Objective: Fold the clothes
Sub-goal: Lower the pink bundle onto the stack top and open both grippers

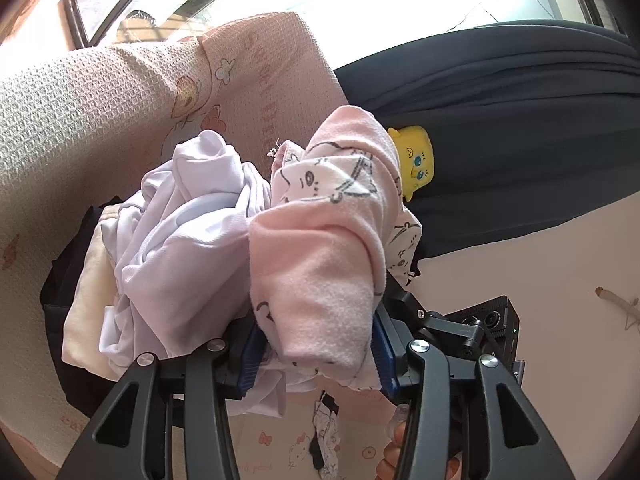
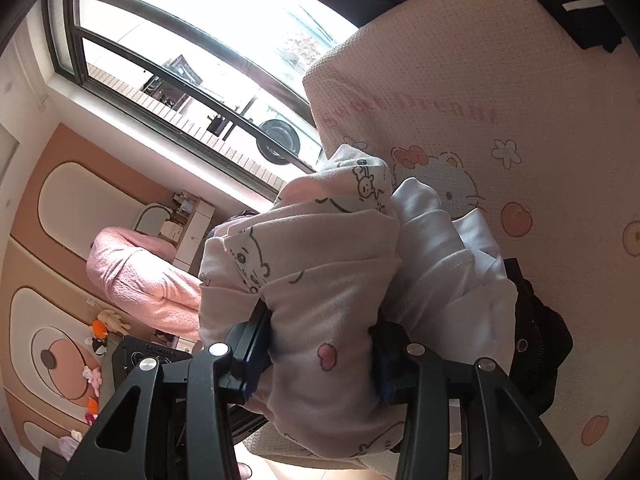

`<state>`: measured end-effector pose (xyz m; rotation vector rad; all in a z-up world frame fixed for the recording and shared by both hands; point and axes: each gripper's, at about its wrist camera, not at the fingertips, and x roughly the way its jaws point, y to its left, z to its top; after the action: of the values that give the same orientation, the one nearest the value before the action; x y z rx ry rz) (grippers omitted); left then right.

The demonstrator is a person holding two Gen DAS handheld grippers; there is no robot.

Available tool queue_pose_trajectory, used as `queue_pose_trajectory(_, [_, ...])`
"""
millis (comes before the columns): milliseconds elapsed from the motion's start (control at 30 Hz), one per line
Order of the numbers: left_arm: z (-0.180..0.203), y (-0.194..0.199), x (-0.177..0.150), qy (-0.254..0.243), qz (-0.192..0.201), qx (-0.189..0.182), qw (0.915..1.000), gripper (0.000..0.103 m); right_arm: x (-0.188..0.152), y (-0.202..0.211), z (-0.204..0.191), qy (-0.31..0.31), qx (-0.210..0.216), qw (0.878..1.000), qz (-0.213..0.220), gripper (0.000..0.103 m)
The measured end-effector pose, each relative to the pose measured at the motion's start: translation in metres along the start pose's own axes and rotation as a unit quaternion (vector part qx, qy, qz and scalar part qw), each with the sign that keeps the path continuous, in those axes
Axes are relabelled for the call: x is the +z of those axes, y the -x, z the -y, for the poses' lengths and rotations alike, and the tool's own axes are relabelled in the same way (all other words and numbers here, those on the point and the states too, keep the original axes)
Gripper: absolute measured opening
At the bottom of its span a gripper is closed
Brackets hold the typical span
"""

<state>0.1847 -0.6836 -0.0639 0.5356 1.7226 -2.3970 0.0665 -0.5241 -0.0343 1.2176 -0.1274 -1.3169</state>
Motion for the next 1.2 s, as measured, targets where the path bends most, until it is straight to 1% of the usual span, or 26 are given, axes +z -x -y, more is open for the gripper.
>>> queue_pose_trajectory(33, [0.004, 0.003, -0.001, -0.003, 0.003, 0.01, 0.9999, 0.047, -0.001, 0.001, -0.001, -0.001, 0.001, 1.0, -0.002, 0.043])
queue_pose_trajectory(67, [0.007, 0.007, -0.001, -0.005, 0.006, 0.023, 0.9997, 0.051, -0.002, 0.002, -0.002, -0.002, 0.002, 1.0, -0.004, 0.043])
queue_pose_trajectory(133, [0.018, 0.018, 0.0, -0.018, 0.017, 0.043, 0.9988, 0.067, -0.002, 0.003, -0.002, -0.004, -0.004, 1.0, -0.004, 0.043])
queue_pose_trajectory(167, [0.024, 0.026, 0.001, -0.026, 0.028, 0.05, 0.998, 0.08, -0.002, 0.003, -0.003, -0.003, -0.007, 1.0, -0.004, 0.043])
queue_pose_trajectory(200, [0.028, 0.033, 0.003, -0.034, 0.04, 0.055, 0.9971, 0.082, -0.002, 0.004, -0.003, -0.001, -0.01, 1.0, -0.004, 0.043])
queue_pose_trajectory(300, [0.034, 0.051, 0.015, -0.041, 0.069, 0.049, 0.9956, 0.082, -0.003, 0.005, -0.005, 0.002, -0.013, 1.0, -0.011, 0.046])
queue_pose_trajectory(367, [0.033, 0.054, 0.029, -0.036, 0.08, 0.056, 0.9946, 0.082, -0.003, 0.006, -0.006, 0.002, -0.014, 1.0, -0.013, 0.046])
queue_pose_trajectory(433, [0.027, 0.044, 0.043, -0.035, 0.071, 0.055, 0.9953, 0.082, -0.002, 0.007, -0.007, 0.002, -0.015, 1.0, -0.014, 0.046])
queue_pose_trajectory(500, [0.02, 0.023, 0.053, -0.026, 0.04, 0.059, 0.9971, 0.082, -0.001, 0.007, -0.009, 0.004, -0.018, 1.0, -0.015, 0.047])
queue_pose_trajectory(567, [0.013, -0.003, 0.054, -0.032, 0.013, 0.073, 0.9968, 0.082, 0.0, 0.005, -0.011, 0.009, -0.023, 1.0, -0.017, 0.049])
queue_pose_trajectory(633, [0.009, -0.009, 0.051, -0.052, 0.018, 0.091, 0.9943, 0.083, 0.0, 0.005, -0.013, 0.018, -0.041, 0.999, -0.022, 0.054])
queue_pose_trajectory(700, [0.006, -0.011, 0.047, -0.057, 0.014, 0.088, 0.9944, 0.083, 0.0, 0.008, -0.016, 0.036, -0.056, 0.997, -0.028, 0.055])
queue_pose_trajectory(733, [0.003, -0.011, 0.046, -0.053, 0.009, 0.077, 0.9956, 0.083, 0.0, 0.011, -0.02, 0.049, -0.062, 0.997, -0.027, 0.055])
queue_pose_trajectory(767, [0.002, -0.01, 0.046, -0.05, 0.006, 0.072, 0.9962, 0.083, 0.001, 0.015, -0.024, 0.062, -0.071, 0.995, -0.023, 0.055])
queue_pose_trajectory(800, [0.001, -0.009, 0.045, -0.046, 0.006, 0.075, 0.9961, 0.083, 0.003, 0.02, -0.029, 0.075, -0.081, 0.994, -0.016, 0.058])
queue_pose_trajectory(833, [-0.001, -0.009, 0.045, -0.044, 0.007, 0.083, 0.9956, 0.083, 0.005, 0.024, -0.032, 0.087, -0.089, 0.992, -0.009, 0.062])
queue_pose_trajectory(900, [-0.005, -0.009, 0.046, -0.035, 0.008, 0.097, 0.9946, 0.083, 0.012, 0.035, -0.038, 0.1, -0.102, 0.99, 0.013, 0.065])
queue_pose_trajectory(967, [-0.009, -0.007, 0.048, -0.024, 0.011, 0.098, 0.9949, 0.083, 0.019, 0.045, -0.039, 0.094, -0.091, 0.991, 0.033, 0.066])
queue_pose_trajectory(1033, [-0.011, -0.007, 0.048, -0.016, 0.008, 0.095, 0.9953, 0.083, 0.024, 0.051, -0.037, 0.084, -0.069, 0.993, 0.049, 0.072])
queue_pose_trajectory(1133, [-0.009, -0.004, 0.047, -0.013, 0.009, 0.086, 0.9962, 0.083, 0.023, 0.042, -0.033, 0.087, -0.071, 0.993, 0.038, 0.072])
queue_pose_trajectory(1200, [-0.005, -0.003, 0.045, -0.013, 0.012, 0.093, 0.9955, 0.083, 0.016, 0.031, -0.022, 0.078, -0.072, 0.994, 0.024, 0.072])
